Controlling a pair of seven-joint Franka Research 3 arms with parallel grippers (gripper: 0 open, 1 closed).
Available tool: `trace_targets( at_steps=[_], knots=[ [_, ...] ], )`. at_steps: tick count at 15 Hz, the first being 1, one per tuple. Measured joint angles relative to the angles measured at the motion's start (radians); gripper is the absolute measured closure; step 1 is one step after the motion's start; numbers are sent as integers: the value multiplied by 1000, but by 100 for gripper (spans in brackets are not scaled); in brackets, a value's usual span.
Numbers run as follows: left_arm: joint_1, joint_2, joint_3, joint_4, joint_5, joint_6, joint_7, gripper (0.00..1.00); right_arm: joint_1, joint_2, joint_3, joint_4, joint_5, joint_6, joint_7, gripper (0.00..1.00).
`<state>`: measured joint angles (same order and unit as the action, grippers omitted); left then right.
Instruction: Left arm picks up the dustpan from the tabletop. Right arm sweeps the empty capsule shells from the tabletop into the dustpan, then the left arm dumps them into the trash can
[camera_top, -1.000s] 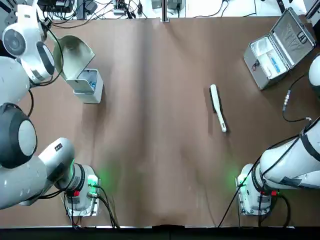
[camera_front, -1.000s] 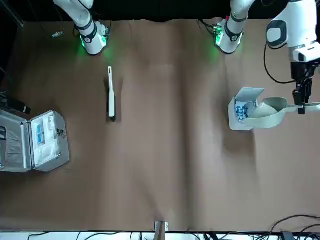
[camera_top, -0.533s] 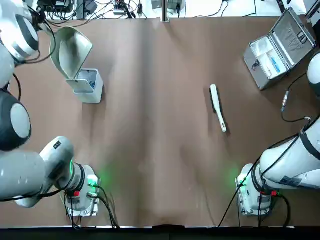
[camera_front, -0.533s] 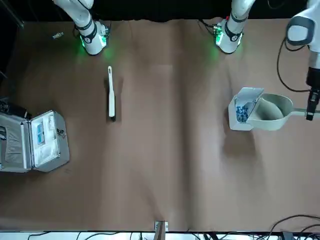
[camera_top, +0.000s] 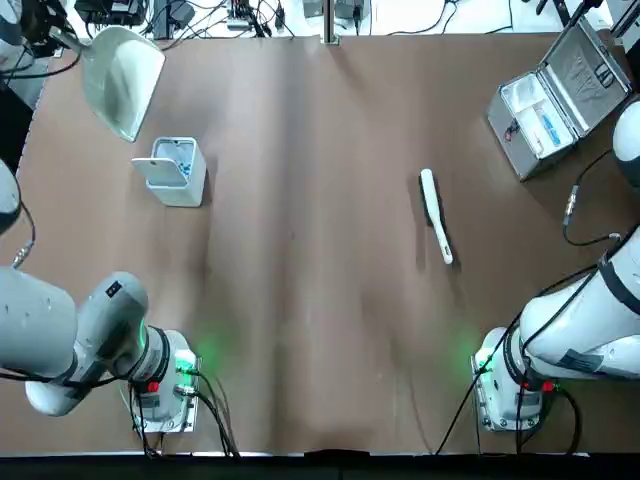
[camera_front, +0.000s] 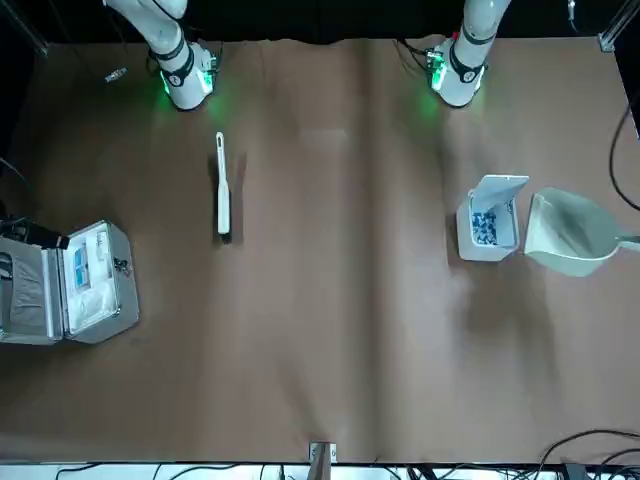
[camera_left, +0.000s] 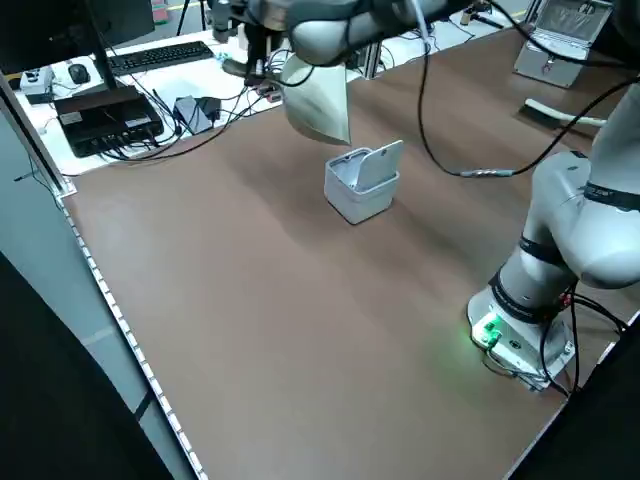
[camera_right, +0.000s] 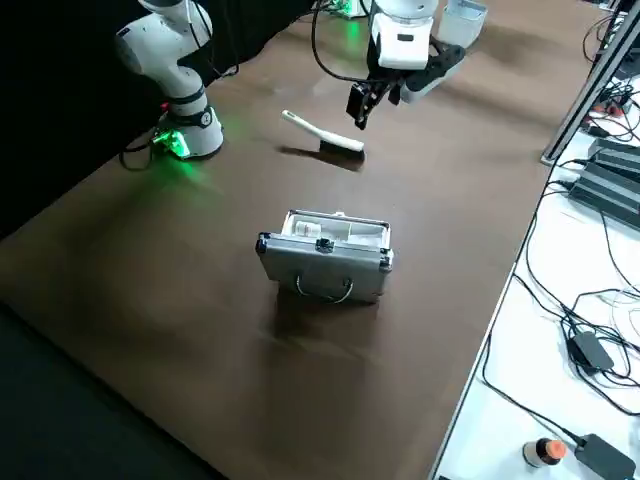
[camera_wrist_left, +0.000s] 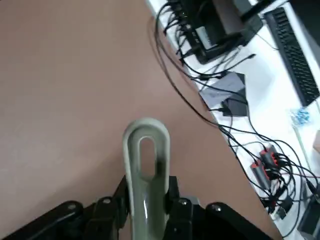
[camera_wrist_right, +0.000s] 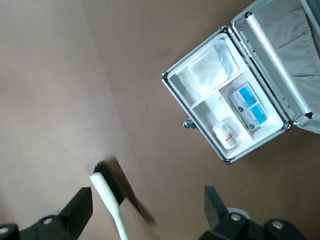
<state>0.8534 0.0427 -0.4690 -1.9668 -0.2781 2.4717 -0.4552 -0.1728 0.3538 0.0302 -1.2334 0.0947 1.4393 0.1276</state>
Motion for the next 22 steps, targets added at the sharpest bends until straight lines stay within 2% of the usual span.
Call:
trace_targets(
  at_steps=[2, 6, 9, 12, 17, 22],
  knots=[
    [-51, 59, 53, 76, 72, -55, -73, 67, 0, 0, 0, 0, 0, 0, 0, 1],
    [-212, 173, 201, 234, 180, -171, -236, 67, -11, 0, 0, 0, 0, 0, 1, 1],
    [-313, 259, 302, 341, 200, -232, -331, 67, -36, 0, -1, -1, 0, -2, 1, 1],
    [-384, 342, 390, 410, 204, -249, -420, 67, -66, 0, 0, -5, 3, 0, -1, 1],
    [-406, 448, 435, 463, 212, -250, -481, 67, -86, 7, 1, -9, 47, 34, -2, 1],
    [-409, 492, 437, 481, 263, -250, -511, 67, -95, 10, 0, -9, 46, 46, -2, 1]
  ],
)
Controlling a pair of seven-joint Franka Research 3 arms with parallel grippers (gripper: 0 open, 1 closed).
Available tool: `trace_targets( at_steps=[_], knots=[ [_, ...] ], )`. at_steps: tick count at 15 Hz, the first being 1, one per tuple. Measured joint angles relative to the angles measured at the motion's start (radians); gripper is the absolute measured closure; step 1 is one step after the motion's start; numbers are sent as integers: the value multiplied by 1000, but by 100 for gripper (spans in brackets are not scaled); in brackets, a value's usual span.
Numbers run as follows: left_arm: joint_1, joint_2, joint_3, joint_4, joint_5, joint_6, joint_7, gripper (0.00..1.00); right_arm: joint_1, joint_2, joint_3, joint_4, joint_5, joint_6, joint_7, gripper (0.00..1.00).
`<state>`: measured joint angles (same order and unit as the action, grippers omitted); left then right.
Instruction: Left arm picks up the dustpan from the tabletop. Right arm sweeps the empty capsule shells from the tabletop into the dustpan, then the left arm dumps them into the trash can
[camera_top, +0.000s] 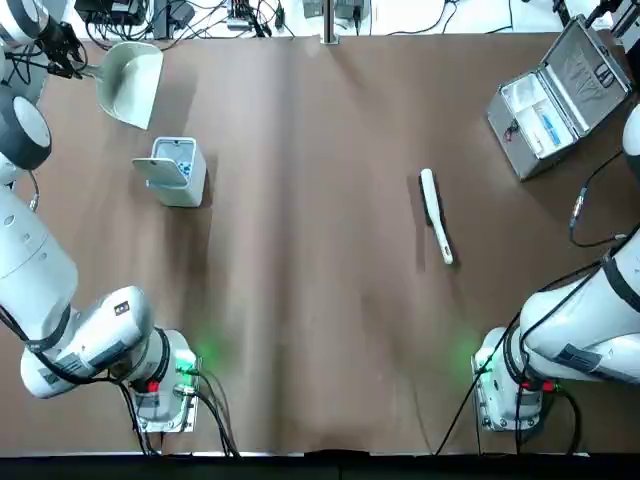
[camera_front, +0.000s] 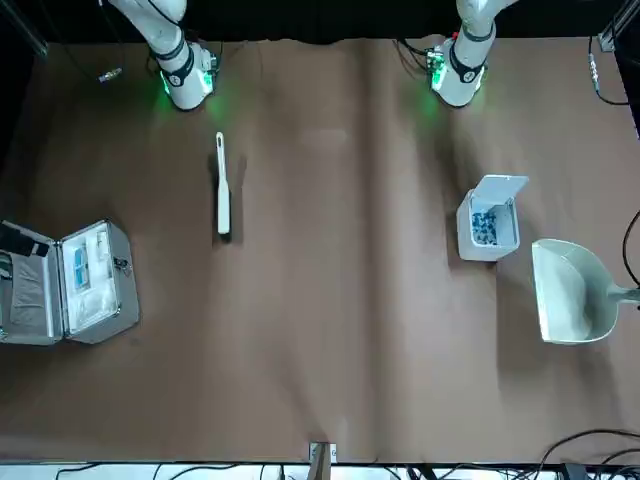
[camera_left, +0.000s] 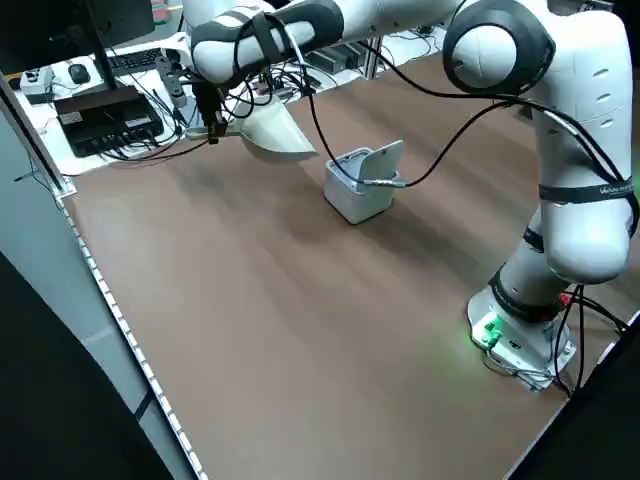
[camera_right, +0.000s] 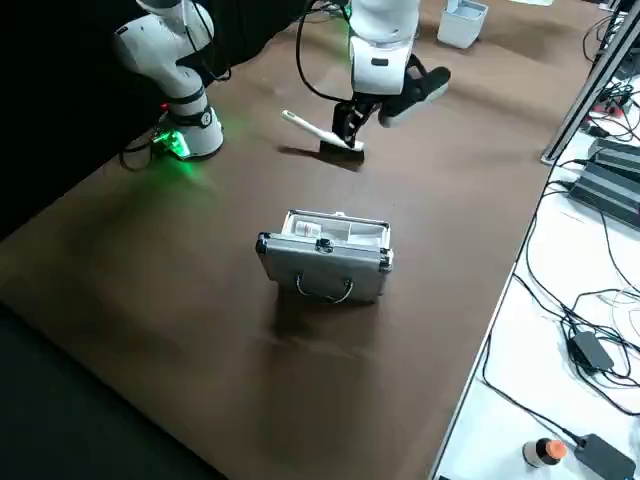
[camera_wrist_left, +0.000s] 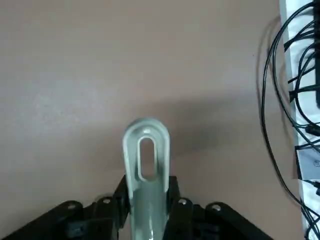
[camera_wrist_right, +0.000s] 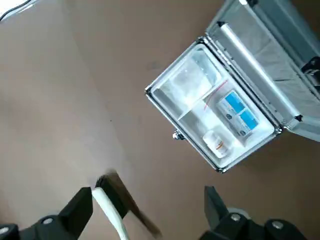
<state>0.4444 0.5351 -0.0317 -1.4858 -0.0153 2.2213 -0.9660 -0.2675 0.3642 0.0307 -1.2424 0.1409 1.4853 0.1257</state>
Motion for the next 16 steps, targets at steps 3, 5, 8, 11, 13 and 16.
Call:
trace_targets(
  at_steps=[3, 5, 8, 11, 13, 16],
  knots=[
    [-5, 16, 0, 6, 35, -5, -4, 67, -63, 0, -2, 0, 0, 2, 0, 1],
    [-7, 30, 0, 7, 44, -13, -4, 67, -91, 0, -2, 0, 0, 2, -4, 1],
    [-9, 71, 0, 31, 45, -15, -4, 67, -92, 0, 4, 1, 0, 2, -4, 1],
    [-10, 113, 8, 72, 46, -16, -5, 67, -92, 0, 7, 1, 0, 1, -4, 1],
    [-9, 133, 17, 97, 46, -18, -5, 67, -89, -1, 9, 3, -1, 2, -4, 1],
    [-10, 158, 25, 119, 47, -22, -5, 67, -85, -6, 12, 3, -4, 1, -4, 1]
  ],
)
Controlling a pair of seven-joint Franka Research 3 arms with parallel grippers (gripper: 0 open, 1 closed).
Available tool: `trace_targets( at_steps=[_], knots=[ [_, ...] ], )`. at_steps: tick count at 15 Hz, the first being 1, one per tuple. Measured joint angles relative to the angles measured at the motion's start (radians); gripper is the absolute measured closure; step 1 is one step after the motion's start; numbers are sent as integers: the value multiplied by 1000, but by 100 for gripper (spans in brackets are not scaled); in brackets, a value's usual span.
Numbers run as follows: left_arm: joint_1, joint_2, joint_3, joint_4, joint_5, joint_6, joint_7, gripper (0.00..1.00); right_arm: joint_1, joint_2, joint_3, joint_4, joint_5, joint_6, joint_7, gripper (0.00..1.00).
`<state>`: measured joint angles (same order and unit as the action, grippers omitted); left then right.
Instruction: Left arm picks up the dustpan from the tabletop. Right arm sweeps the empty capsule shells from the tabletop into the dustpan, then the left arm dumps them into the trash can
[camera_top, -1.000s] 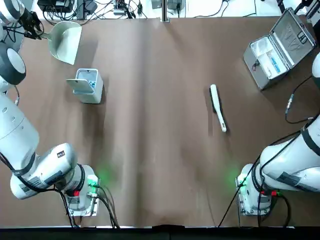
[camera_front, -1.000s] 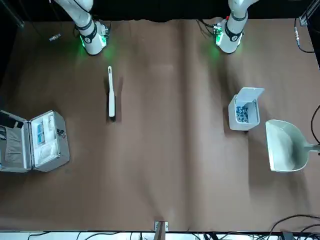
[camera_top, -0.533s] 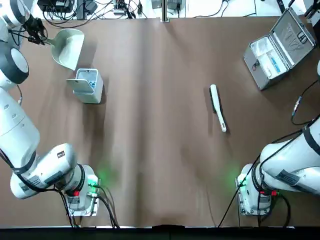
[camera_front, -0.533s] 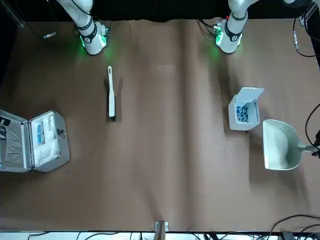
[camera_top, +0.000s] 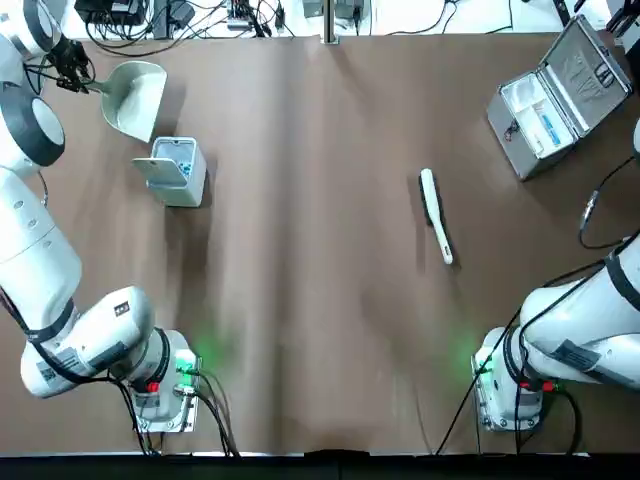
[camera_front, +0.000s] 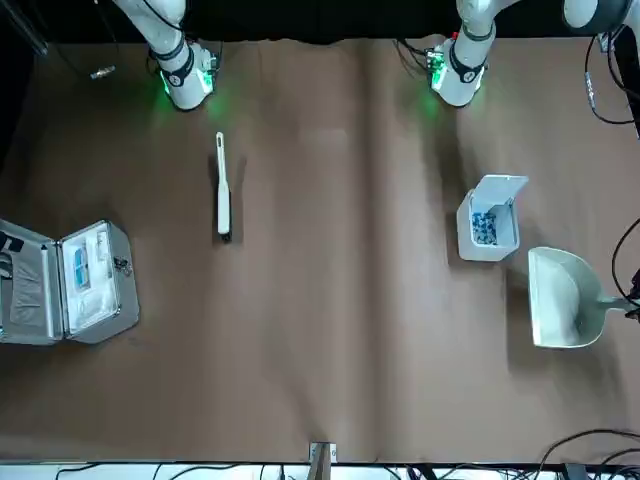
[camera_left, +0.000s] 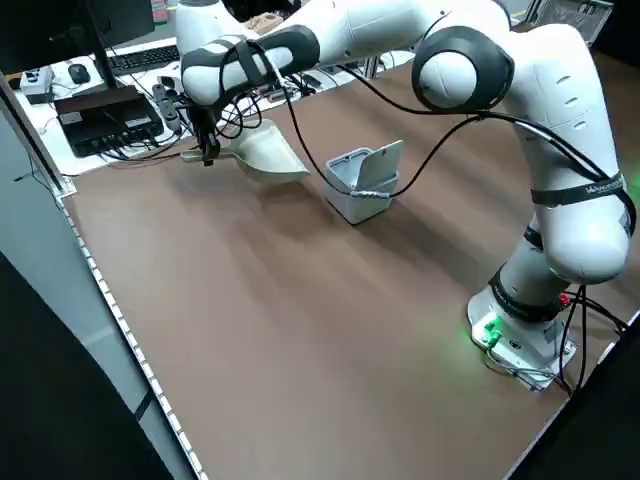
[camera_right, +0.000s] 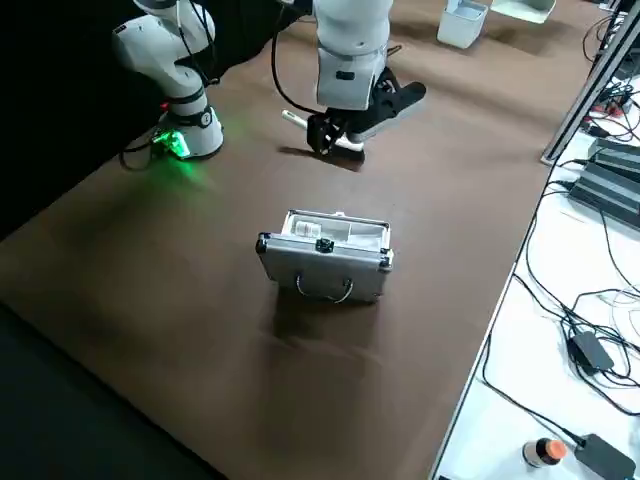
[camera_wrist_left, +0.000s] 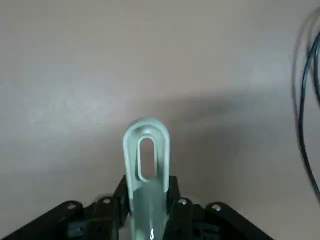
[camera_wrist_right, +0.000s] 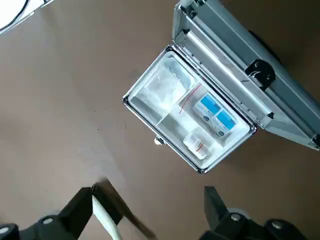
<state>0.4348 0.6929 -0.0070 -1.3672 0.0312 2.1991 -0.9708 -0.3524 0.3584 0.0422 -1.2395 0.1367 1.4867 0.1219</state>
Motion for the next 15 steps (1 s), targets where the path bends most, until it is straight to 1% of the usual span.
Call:
trace_targets(
  at_steps=[5, 7, 8, 10, 13, 15],
  knots=[
    [0, 33, 16, 4, 1, -1, -2, 67, 14, -16, 7, 1, -8, 0, 0, 1],
    [1, 44, 25, 4, 6, -1, -5, 67, 49, -26, 11, 2, -47, -7, 0, 1],
    [6, 46, 32, 3, 18, -4, -7, 67, 96, -43, 13, 2, -68, -26, 2, 1],
    [10, 46, 46, -3, 25, -12, -8, 67, 130, -59, 14, 2, -76, -30, 6, 1],
    [12, 45, 73, -37, 26, -14, -8, 67, 155, -72, 15, 2, -76, -9, 6, 1],
    [17, 36, 85, -73, 28, 11, -8, 67, 172, -85, 12, -3, -76, 5, 6, 1]
  ],
)
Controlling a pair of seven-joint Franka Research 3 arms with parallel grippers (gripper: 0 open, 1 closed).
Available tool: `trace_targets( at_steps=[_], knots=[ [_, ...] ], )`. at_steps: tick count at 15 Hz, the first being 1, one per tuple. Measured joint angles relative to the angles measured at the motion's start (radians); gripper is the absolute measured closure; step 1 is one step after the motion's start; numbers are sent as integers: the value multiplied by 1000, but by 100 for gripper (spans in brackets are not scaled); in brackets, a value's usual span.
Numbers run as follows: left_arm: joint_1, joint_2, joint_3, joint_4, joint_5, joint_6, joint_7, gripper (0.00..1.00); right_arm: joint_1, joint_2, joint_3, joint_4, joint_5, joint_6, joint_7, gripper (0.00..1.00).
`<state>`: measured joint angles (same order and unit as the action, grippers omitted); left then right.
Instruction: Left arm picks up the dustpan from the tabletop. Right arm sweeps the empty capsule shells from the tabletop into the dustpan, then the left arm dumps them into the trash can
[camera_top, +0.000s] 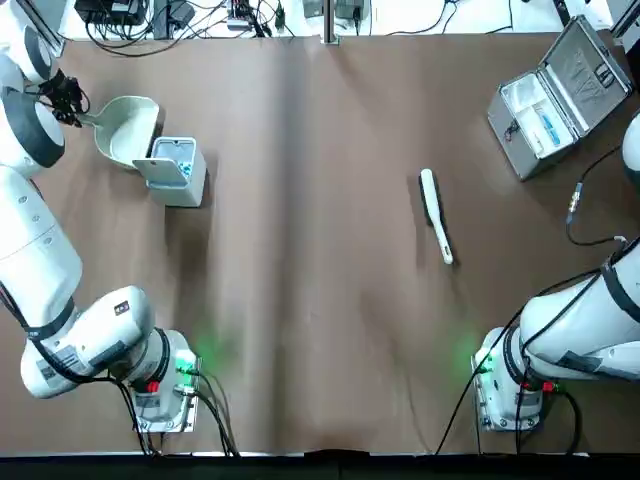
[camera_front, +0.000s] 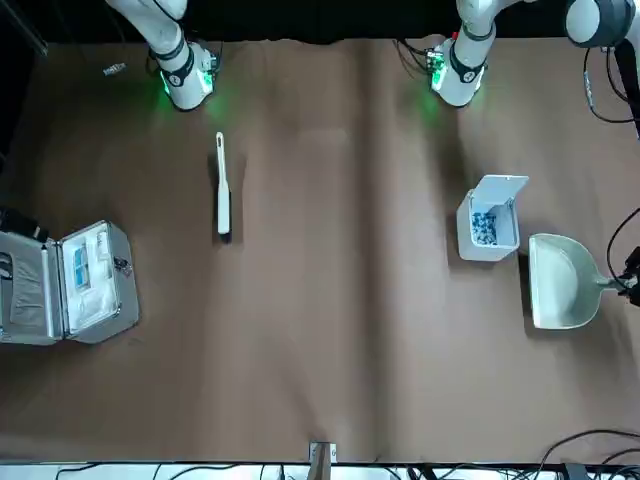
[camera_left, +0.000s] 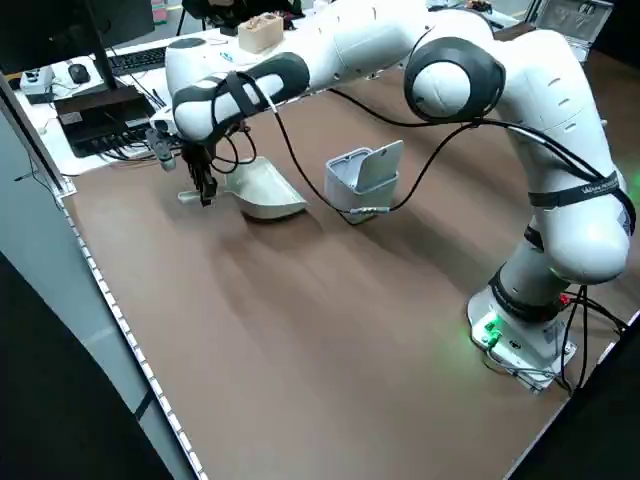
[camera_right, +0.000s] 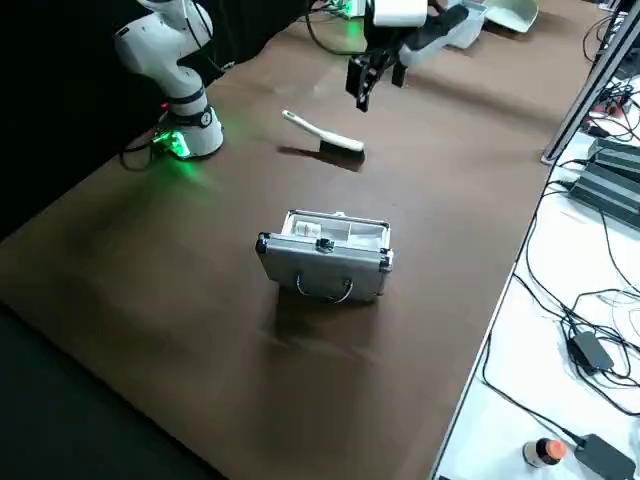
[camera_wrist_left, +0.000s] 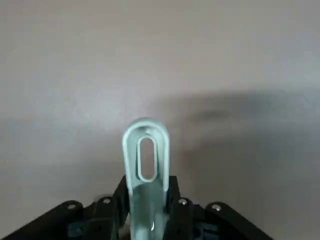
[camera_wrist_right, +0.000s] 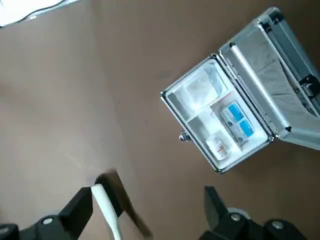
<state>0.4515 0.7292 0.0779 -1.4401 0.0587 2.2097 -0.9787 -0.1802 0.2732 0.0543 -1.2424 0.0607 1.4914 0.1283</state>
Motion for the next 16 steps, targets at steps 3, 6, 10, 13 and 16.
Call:
trace_targets(
  at_steps=[3, 6, 10, 13, 16],
  knots=[
    [21, -31, 3, -78, 5, 68, 4, 67, 11, -39, -19, -68, 0, 73, 1, 1],
    [35, -63, 3, -137, 9, 100, 9, 67, 15, -104, -30, -173, 0, 136, 1, 1],
    [41, -94, 3, -198, 14, 136, 33, 67, 18, -142, -31, -193, 0, 144, 1, 1],
    [46, -99, 3, -213, 14, 150, 46, 67, 20, -151, -31, -189, 0, 149, -2, 1],
    [47, -99, 3, -220, 14, 162, 49, 67, 35, -152, -28, -190, 0, 135, -2, 1]
  ],
)
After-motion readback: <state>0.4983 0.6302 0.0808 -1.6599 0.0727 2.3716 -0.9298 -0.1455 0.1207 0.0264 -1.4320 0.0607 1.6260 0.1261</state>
